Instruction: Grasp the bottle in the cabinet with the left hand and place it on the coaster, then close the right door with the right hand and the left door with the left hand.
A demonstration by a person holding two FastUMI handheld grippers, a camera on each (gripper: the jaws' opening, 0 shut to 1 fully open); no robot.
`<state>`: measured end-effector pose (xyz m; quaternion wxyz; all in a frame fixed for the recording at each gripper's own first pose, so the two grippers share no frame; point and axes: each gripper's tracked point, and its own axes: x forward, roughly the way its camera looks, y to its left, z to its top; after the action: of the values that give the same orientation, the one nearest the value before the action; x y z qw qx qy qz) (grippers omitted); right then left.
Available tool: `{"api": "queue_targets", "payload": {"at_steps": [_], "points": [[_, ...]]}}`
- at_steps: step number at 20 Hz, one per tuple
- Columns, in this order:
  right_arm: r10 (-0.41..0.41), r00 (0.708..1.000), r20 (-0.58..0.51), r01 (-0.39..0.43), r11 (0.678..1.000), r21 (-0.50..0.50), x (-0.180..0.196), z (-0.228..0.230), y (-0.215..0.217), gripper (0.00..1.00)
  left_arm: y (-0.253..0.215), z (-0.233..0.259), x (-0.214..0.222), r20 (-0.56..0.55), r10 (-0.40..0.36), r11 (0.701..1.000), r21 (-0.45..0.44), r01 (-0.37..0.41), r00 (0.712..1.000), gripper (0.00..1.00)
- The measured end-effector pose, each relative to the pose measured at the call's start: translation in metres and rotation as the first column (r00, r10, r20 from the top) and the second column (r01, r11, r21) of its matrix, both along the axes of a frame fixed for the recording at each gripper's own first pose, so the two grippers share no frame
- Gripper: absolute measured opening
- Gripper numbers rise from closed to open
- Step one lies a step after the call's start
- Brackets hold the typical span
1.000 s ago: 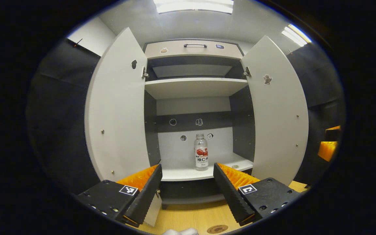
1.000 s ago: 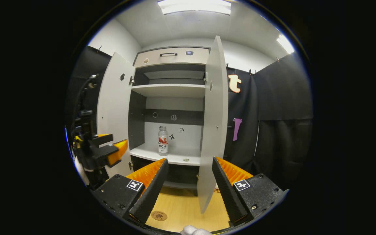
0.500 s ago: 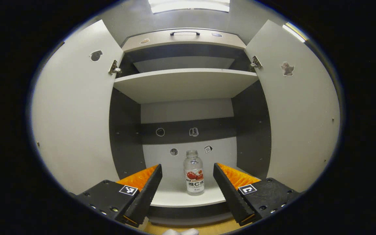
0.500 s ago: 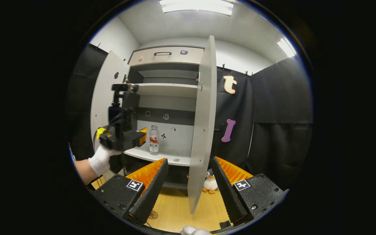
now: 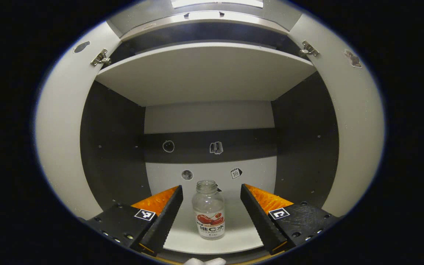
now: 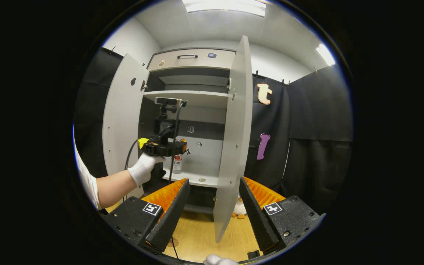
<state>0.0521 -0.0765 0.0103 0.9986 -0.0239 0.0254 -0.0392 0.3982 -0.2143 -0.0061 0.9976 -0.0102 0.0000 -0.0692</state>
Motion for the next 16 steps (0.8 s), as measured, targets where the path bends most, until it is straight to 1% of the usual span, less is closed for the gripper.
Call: {"api": "queue_targets", "payload": {"at_steps": [2,4,7,11,13,14,15,16], "points": [[-0.004,1.0,-0.01,0.004,1.0,-0.002,0.004,-0.002,-0.003,0.83,0.002,-0.01,0.016,-0.022,0.014,1.0,0.008,-0.014,1.0,0.96],[-0.011,1.0,-0.021,0.011,1.0,-0.003,0.006,-0.005,-0.007,0.83,0.003,-0.017,0.027,-0.02,0.027,0.999,0.019,-0.026,0.999,0.95],[-0.014,0.999,-0.045,0.014,1.0,0.001,0.008,-0.011,-0.011,0.83,-0.003,-0.033,0.039,-0.058,0.016,1.0,0.019,-0.014,0.998,0.96],[-0.019,0.999,-0.044,0.019,1.0,0.002,0.006,-0.009,-0.015,0.83,-0.006,-0.049,0.054,-0.094,0.028,0.999,0.021,-0.026,0.995,0.96],[-0.021,0.999,-0.038,0.021,1.0,-0.002,0.004,-0.006,-0.015,0.83,-0.006,-0.064,0.062,-0.138,0.032,0.999,0.024,-0.029,0.99,0.91],[-0.022,0.999,-0.039,0.022,1.0,-0.004,0.004,-0.006,-0.016,0.83,-0.002,-0.066,0.059,-0.138,0.036,0.999,0.029,-0.033,0.99,0.89],[-0.024,0.999,-0.039,0.024,1.0,-0.004,0.003,-0.006,-0.017,0.83,-0.003,-0.064,0.061,-0.132,0.026,0.999,0.022,-0.023,0.991,0.79],[-0.026,0.999,-0.035,0.026,1.0,-0.003,0.002,-0.004,-0.018,0.83,-0.003,-0.063,0.06,-0.137,0.027,1.0,0.018,-0.025,0.99,0.77]]}}
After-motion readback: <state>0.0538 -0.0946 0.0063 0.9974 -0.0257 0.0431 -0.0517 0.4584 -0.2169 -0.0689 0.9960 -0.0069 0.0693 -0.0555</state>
